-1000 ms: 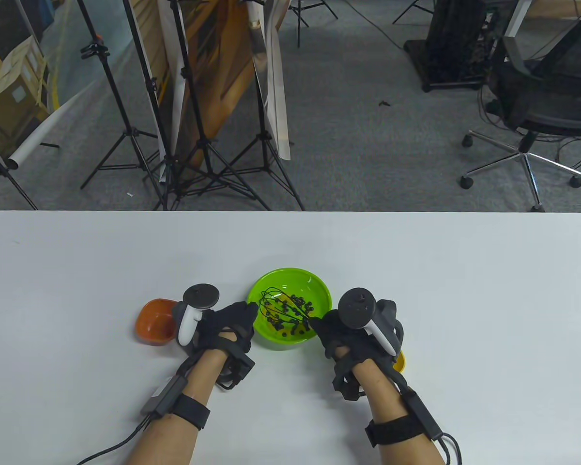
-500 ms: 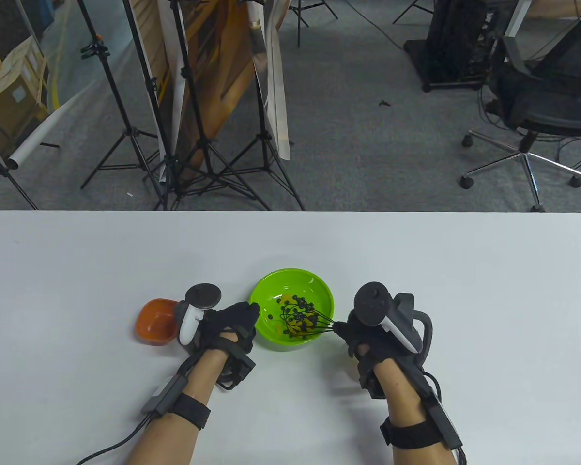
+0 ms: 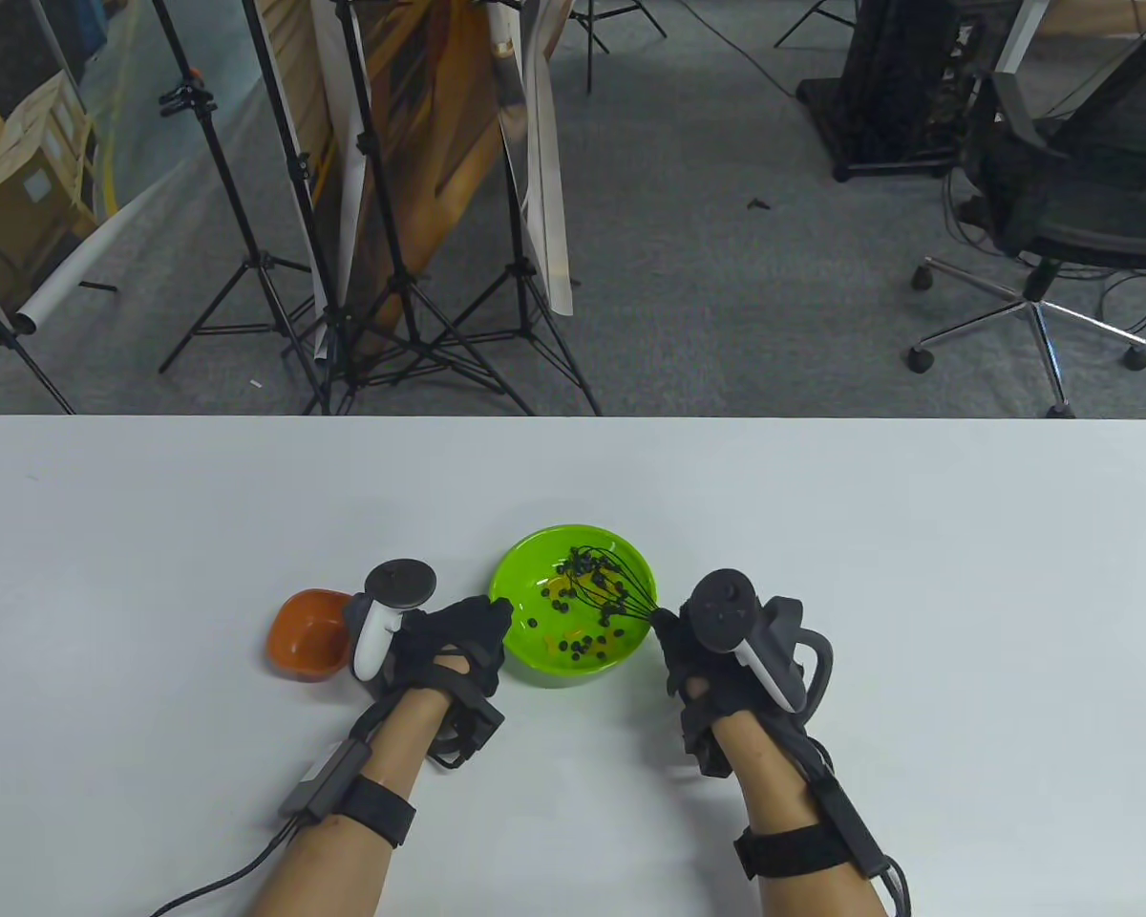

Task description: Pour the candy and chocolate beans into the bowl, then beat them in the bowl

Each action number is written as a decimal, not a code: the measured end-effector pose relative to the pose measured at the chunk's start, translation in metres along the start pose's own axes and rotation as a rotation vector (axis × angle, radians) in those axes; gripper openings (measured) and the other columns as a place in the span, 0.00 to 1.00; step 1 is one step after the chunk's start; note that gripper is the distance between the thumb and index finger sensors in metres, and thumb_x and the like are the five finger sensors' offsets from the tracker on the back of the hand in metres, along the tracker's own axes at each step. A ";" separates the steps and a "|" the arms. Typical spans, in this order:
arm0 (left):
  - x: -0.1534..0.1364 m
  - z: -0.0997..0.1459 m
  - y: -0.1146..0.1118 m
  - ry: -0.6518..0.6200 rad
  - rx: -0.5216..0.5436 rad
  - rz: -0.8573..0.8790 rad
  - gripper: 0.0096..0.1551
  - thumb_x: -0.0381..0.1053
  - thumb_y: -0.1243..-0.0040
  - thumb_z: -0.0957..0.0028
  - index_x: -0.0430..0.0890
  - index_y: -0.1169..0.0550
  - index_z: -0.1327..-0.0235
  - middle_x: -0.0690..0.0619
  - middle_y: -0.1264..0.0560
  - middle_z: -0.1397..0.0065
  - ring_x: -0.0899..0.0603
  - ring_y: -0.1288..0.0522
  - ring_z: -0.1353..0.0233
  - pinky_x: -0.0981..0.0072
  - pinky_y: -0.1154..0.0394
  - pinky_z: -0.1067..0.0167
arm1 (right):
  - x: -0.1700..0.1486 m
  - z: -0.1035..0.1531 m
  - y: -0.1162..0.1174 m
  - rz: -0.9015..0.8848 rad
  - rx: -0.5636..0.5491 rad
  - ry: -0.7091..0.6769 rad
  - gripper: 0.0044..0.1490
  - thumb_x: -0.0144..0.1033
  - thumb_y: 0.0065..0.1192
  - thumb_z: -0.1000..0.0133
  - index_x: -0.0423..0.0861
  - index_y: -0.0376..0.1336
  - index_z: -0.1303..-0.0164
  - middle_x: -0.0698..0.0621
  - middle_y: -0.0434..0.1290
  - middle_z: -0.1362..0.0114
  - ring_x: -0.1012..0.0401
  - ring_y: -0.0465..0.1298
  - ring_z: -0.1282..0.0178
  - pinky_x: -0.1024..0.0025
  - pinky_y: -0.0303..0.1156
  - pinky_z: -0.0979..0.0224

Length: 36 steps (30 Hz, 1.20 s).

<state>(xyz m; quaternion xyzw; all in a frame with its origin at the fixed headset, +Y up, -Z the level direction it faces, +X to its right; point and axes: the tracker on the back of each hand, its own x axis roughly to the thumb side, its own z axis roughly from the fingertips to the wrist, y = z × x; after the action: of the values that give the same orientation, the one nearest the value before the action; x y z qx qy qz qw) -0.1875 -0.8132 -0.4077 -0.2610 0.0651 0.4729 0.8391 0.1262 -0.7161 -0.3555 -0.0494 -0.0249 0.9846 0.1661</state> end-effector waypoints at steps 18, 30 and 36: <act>-0.001 0.000 0.001 0.013 0.013 0.020 0.25 0.70 0.51 0.51 0.53 0.22 0.60 0.63 0.17 0.67 0.50 0.13 0.66 0.67 0.15 0.70 | 0.014 0.024 -0.031 0.073 0.132 -0.076 0.33 0.56 0.72 0.49 0.41 0.78 0.48 0.44 0.84 0.65 0.54 0.78 0.84 0.55 0.80 0.78; -0.001 0.000 0.000 0.003 0.006 0.015 0.24 0.70 0.48 0.51 0.52 0.21 0.60 0.62 0.17 0.68 0.50 0.13 0.66 0.66 0.15 0.70 | 0.003 0.009 -0.003 0.019 0.016 0.045 0.35 0.56 0.63 0.46 0.39 0.76 0.47 0.46 0.83 0.66 0.57 0.79 0.85 0.58 0.81 0.80; -0.002 -0.001 0.001 0.008 0.005 0.025 0.24 0.70 0.49 0.51 0.52 0.21 0.60 0.63 0.17 0.68 0.50 0.13 0.66 0.66 0.15 0.70 | 0.011 0.010 0.016 -0.054 0.005 -0.003 0.36 0.57 0.61 0.46 0.39 0.76 0.48 0.46 0.83 0.66 0.57 0.79 0.86 0.59 0.81 0.81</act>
<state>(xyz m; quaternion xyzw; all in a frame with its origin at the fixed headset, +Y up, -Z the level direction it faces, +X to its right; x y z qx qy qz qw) -0.1894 -0.8143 -0.4081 -0.2600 0.0728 0.4822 0.8334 0.1096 -0.7284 -0.3473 -0.0470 -0.0239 0.9799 0.1927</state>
